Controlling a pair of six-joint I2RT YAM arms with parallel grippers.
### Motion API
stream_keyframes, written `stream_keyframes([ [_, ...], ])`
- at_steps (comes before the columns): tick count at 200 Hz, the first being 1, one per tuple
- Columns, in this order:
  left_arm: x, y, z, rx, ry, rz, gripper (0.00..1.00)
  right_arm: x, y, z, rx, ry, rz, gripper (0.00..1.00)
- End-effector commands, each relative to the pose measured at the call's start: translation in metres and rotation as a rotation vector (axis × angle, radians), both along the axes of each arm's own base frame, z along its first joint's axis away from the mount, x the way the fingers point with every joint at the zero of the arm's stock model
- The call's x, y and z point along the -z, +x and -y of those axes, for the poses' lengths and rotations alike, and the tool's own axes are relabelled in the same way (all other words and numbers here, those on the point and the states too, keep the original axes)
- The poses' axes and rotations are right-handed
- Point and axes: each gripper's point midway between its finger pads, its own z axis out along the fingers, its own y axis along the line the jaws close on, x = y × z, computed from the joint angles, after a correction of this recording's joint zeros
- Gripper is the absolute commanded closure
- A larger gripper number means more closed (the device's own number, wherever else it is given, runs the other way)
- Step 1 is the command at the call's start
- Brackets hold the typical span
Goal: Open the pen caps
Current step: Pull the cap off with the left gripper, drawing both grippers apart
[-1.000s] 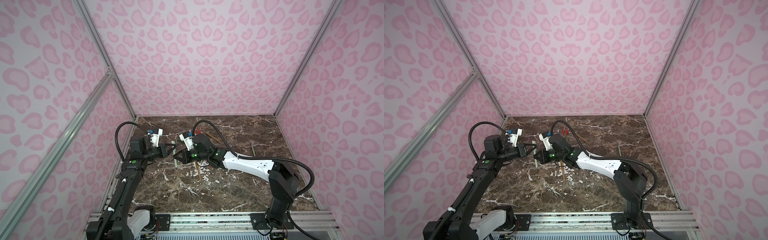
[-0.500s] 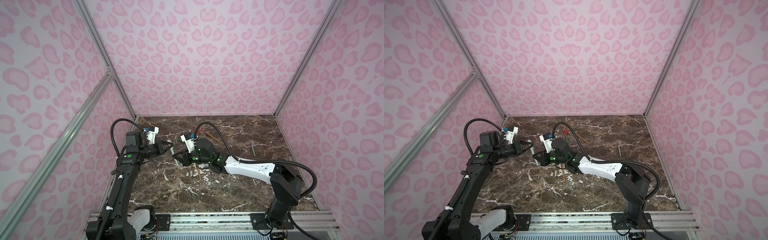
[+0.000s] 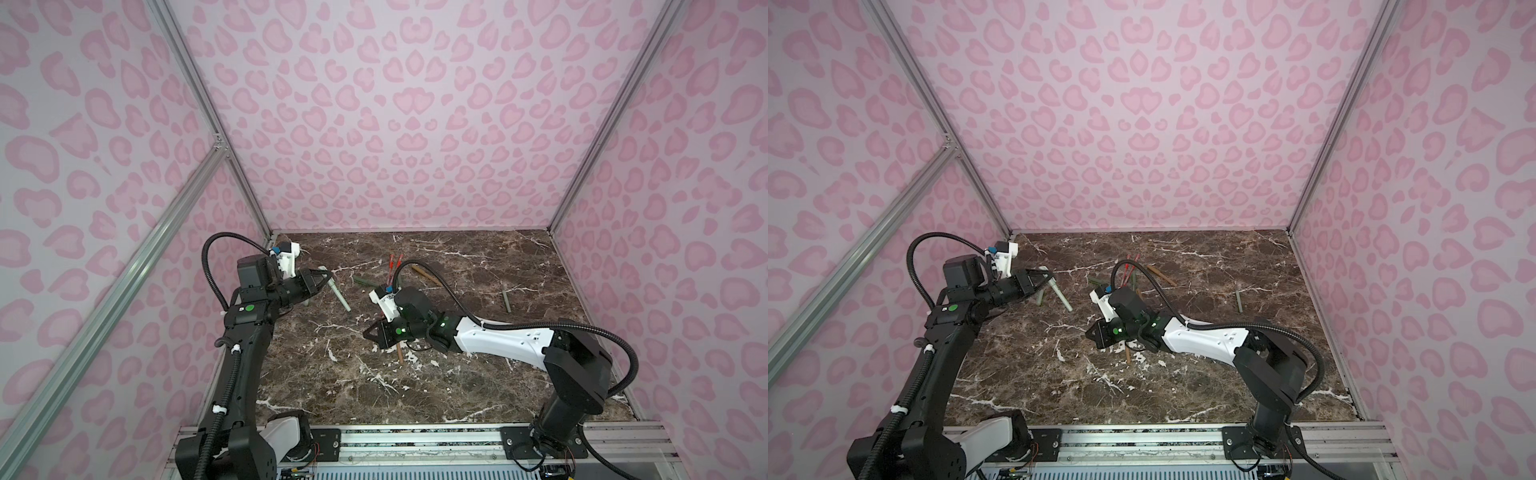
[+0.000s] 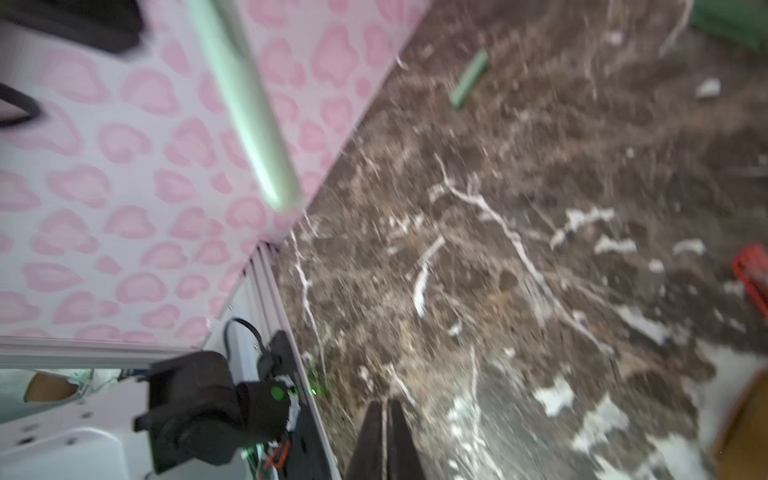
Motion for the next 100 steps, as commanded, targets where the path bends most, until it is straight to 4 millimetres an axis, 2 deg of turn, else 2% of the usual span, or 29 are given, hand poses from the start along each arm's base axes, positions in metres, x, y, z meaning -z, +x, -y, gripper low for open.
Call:
stream_keyframes([
  [1,-0.012,0.007,0.004,0.029,-0.021,0.089,0.96,-0.011,-0.005,-0.001,-0.041,-0.028,-0.026,0.94],
  [25,-0.006,0.004,0.009,0.054,0.007,0.11,0.97,-0.035,0.003,-0.015,-0.046,0.026,-0.001,0.73],
  [45,-0.007,0.001,0.011,0.077,0.014,0.107,0.96,-0.042,0.01,-0.018,-0.037,0.012,0.017,0.62],
  [64,-0.01,-0.006,0.023,0.135,0.025,0.134,0.97,-0.048,0.017,-0.023,-0.024,0.039,0.034,0.58],
  [81,-0.01,-0.014,0.036,0.205,0.0,0.142,0.97,-0.046,0.026,-0.027,-0.017,0.03,0.024,0.58],
  [100,-0.009,-0.019,0.041,0.235,0.001,0.143,0.97,-0.05,0.034,-0.03,-0.007,0.033,0.033,0.57],
])
